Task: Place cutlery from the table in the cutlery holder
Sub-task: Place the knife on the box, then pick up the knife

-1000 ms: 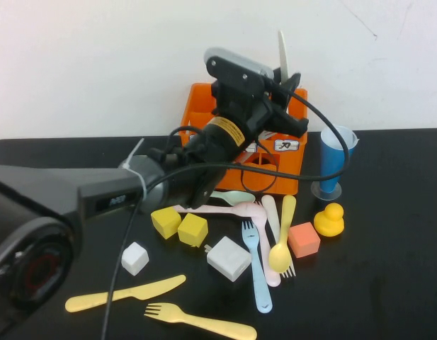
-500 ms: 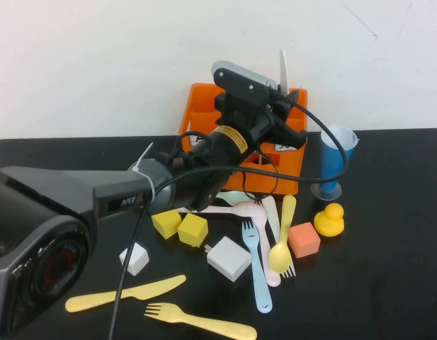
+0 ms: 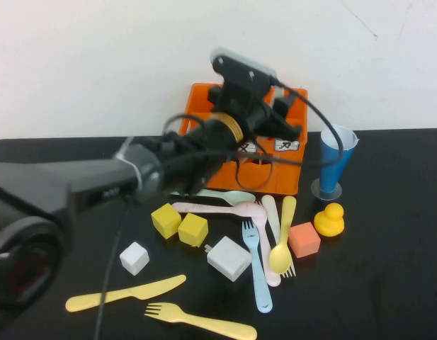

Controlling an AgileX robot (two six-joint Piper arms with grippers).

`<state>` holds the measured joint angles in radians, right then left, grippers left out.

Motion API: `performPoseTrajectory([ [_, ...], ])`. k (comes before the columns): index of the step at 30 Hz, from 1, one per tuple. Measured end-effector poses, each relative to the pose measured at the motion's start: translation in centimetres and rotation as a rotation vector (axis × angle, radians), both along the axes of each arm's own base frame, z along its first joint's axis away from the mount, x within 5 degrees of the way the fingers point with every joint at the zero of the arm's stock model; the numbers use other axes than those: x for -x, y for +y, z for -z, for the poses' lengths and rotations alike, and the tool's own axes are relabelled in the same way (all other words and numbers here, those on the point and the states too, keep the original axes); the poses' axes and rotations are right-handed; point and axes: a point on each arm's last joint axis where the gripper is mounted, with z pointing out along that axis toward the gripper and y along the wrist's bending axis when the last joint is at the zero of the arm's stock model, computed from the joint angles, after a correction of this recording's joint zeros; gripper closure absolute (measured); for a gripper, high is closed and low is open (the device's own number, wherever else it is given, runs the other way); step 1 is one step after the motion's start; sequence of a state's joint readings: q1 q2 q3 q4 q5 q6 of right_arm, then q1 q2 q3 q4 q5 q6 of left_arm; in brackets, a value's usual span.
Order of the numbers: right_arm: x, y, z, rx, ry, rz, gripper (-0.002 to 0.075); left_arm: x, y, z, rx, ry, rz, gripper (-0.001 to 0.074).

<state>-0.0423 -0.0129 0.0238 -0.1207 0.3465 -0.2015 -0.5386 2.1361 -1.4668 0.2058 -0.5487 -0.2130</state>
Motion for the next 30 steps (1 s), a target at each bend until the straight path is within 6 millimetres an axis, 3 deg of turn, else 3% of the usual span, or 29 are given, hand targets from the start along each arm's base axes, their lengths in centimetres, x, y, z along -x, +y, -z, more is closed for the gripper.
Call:
performPoseTrajectory([
  [5, 0.0, 0.0, 0.0, 0.002, 0.000, -0.001, 0.0729, 0.9, 2.2, -5.3, -0.028, 0.047, -0.064, 0.0399],
  [8, 0.0, 0.0, 0.0, 0.002, 0.000, -0.001, 0.0729, 2.4, 3.6, -9.0, -0.060, 0.093, -0.102, 0.0500],
  [11, 0.0, 0.0, 0.0, 0.004, 0.000, -0.001, 0.0729, 4.5, 5.1, -12.7, -0.092, 0.100, -0.127, 0.0657],
  [14, 0.0, 0.0, 0.0, 0.004, 0.000, -0.001, 0.0729, 7.1, 6.7, -14.9, -0.111, 0.081, -0.136, 0.0712],
  [16, 0.0, 0.0, 0.0, 0.004, 0.000, -0.001, 0.0729, 9.1, 7.8, -15.5, -0.120, 0.070, -0.135, 0.0725],
  [24, 0.0, 0.0, 0.0, 0.004, 0.000, -0.001, 0.0729, 17.3, 12.6, -13.9, -0.168, 0.127, -0.145, 0.0734],
  [30, 0.0, 0.0, 0.0, 0.004, 0.000, -0.001, 0.0729, 20.5, 15.2, -12.8, -0.356, 0.284, -0.197, 0.0735],
])
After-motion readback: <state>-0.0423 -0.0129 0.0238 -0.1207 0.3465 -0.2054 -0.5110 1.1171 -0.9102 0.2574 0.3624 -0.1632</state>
